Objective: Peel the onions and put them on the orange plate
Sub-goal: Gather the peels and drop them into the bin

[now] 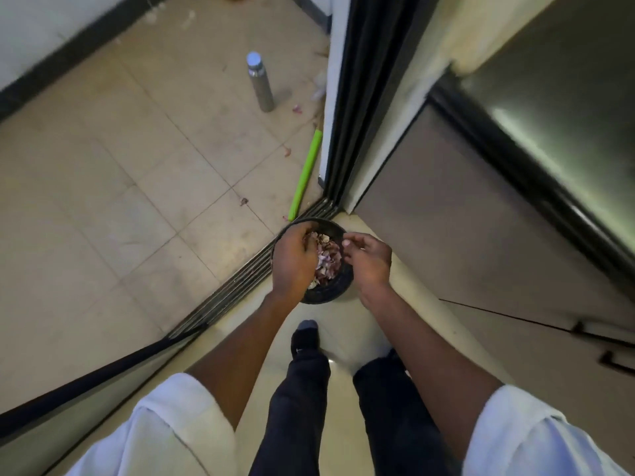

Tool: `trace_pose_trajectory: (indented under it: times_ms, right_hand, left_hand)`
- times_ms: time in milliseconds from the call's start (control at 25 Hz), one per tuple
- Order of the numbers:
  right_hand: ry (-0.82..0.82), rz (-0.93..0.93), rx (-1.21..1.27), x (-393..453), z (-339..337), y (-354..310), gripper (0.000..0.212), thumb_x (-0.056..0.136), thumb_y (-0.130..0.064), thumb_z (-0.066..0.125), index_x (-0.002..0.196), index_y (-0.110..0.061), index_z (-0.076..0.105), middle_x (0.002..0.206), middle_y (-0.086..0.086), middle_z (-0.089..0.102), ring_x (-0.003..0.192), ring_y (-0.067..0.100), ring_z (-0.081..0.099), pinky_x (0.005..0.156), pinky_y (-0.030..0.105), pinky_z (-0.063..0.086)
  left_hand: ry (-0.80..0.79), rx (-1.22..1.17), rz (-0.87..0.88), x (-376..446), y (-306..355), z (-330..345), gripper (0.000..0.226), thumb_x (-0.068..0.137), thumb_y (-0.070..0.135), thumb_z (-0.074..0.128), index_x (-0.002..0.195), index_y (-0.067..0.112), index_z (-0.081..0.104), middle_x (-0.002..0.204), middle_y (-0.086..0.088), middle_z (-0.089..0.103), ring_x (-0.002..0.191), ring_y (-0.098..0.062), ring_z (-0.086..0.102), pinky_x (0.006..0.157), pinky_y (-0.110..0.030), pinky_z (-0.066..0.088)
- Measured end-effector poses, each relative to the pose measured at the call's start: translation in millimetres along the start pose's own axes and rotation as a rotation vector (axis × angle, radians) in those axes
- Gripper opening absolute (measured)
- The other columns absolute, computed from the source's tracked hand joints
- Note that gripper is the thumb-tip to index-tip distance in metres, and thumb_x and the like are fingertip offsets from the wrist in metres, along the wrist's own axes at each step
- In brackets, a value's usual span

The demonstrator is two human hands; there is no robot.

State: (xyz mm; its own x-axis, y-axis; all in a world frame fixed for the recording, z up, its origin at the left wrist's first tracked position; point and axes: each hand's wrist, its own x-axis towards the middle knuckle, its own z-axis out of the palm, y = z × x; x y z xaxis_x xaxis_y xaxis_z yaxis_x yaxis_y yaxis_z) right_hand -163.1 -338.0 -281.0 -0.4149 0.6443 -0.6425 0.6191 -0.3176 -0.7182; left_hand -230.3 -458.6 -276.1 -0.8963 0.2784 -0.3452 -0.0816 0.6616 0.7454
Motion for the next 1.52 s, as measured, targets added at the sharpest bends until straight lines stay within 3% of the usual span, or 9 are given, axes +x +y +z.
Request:
trace_pose_trajectory:
  times_ms: [360, 480, 560, 720, 920, 1120, 1240, 1400, 1520]
  right_hand:
    - [0.244, -0.551, 0.175, -148, -196, -162, 0.017, 0.101, -0.008, 0.066, 0.107, -0.018, 0.078, 0.098, -0.004, 0.078, 0.096, 0.013, 0.074, 0.087, 0.032, 0.061]
    - [0.501, -0.606, 0.189, -165, -273, -161, 0.025, 0.106, -0.009, 0.057, 0.119, -0.016, 0.077, 0.115, -0.006, 0.077, 0.11, 0.006, 0.069, 0.097, 0.022, 0.053]
    - [0.649, -0.513, 0.054, -157, -327, -138, 0.033, 0.11, -0.018, 0.051, 0.138, -0.016, 0.067, 0.137, -0.002, 0.069, 0.128, 0.01, 0.061, 0.111, 0.03, 0.047]
    - [0.759, -0.221, -0.486, -124, -385, -71, 0.064, 0.111, -0.043, 0.031, 0.165, -0.009, 0.025, 0.174, 0.009, 0.021, 0.162, 0.025, 0.017, 0.13, 0.052, 0.015]
    - [0.591, -0.402, -0.657, -108, -319, -87, 0.065, 0.111, -0.04, 0.028, 0.167, -0.011, 0.015, 0.177, 0.007, 0.004, 0.164, 0.023, 0.002, 0.13, 0.047, 0.005]
    - [0.346, -0.528, -0.662, -92, -291, -122, 0.073, 0.104, -0.011, 0.049, 0.168, -0.01, 0.014, 0.177, 0.008, 0.003, 0.164, 0.023, -0.001, 0.132, 0.047, 0.006]
    - [0.26, -0.725, -0.768, -90, -312, -111, 0.085, 0.086, 0.009, 0.061, 0.163, -0.007, 0.031, 0.173, 0.012, 0.022, 0.161, 0.028, 0.019, 0.129, 0.049, 0.025]
    - [0.31, -1.075, -0.93, -86, -367, -87, 0.06, 0.078, 0.019, 0.071, 0.135, 0.001, 0.068, 0.142, 0.016, 0.065, 0.126, 0.033, 0.065, 0.105, 0.04, 0.055]
    - [0.448, -1.006, -0.925, -99, -366, -85, 0.035, 0.084, 0.012, 0.075, 0.117, 0.0, 0.075, 0.122, 0.013, 0.072, 0.102, 0.027, 0.068, 0.081, 0.037, 0.063]
  left_hand:
    - [-0.071, -0.168, 0.636, -85, 253, -22, 0.015, 0.108, 0.023, 0.06, 0.107, 0.015, 0.073, 0.095, 0.003, 0.072, 0.086, -0.013, 0.066, 0.078, -0.035, 0.056]
    - [-0.236, -0.051, 0.877, -106, 320, 13, 0.032, 0.108, 0.03, 0.055, 0.129, 0.011, 0.07, 0.128, -0.005, 0.071, 0.121, -0.02, 0.065, 0.106, -0.039, 0.052]
    - [-0.4, 0.19, 0.924, -116, 352, 53, 0.058, 0.109, 0.046, 0.042, 0.155, 0.011, 0.05, 0.165, -0.009, 0.046, 0.154, -0.024, 0.039, 0.128, -0.043, 0.031]
    - [-0.602, 0.414, 0.751, -134, 354, 118, 0.071, 0.113, 0.053, 0.021, 0.171, 0.014, 0.009, 0.179, -0.002, -0.004, 0.165, -0.018, -0.006, 0.134, -0.044, -0.002]
    - [-0.756, -0.296, 0.35, -148, 352, 116, 0.054, 0.115, 0.04, 0.038, 0.167, 0.025, 0.032, 0.172, 0.011, 0.027, 0.158, -0.004, 0.024, 0.128, -0.023, 0.019]
    - [-0.55, -0.356, 0.294, -133, 349, 96, 0.045, 0.116, 0.024, 0.04, 0.161, 0.017, 0.044, 0.164, 0.003, 0.045, 0.15, -0.008, 0.04, 0.102, 0.003, 0.034]
    - [-0.545, -0.341, 0.324, -133, 342, 96, 0.047, 0.114, 0.031, 0.046, 0.158, 0.016, 0.048, 0.159, 0.002, 0.05, 0.146, -0.009, 0.046, 0.104, -0.002, 0.039]
    - [-0.476, -0.253, 0.403, -135, 331, 98, 0.054, 0.105, 0.043, 0.047, 0.152, 0.018, 0.057, 0.152, 0.003, 0.059, 0.142, -0.008, 0.052, 0.12, -0.027, 0.041]
    - [-0.386, -0.234, 0.419, -136, 322, 88, 0.045, 0.106, 0.042, 0.051, 0.144, 0.019, 0.062, 0.141, 0.005, 0.065, 0.131, -0.007, 0.059, 0.112, -0.034, 0.05]
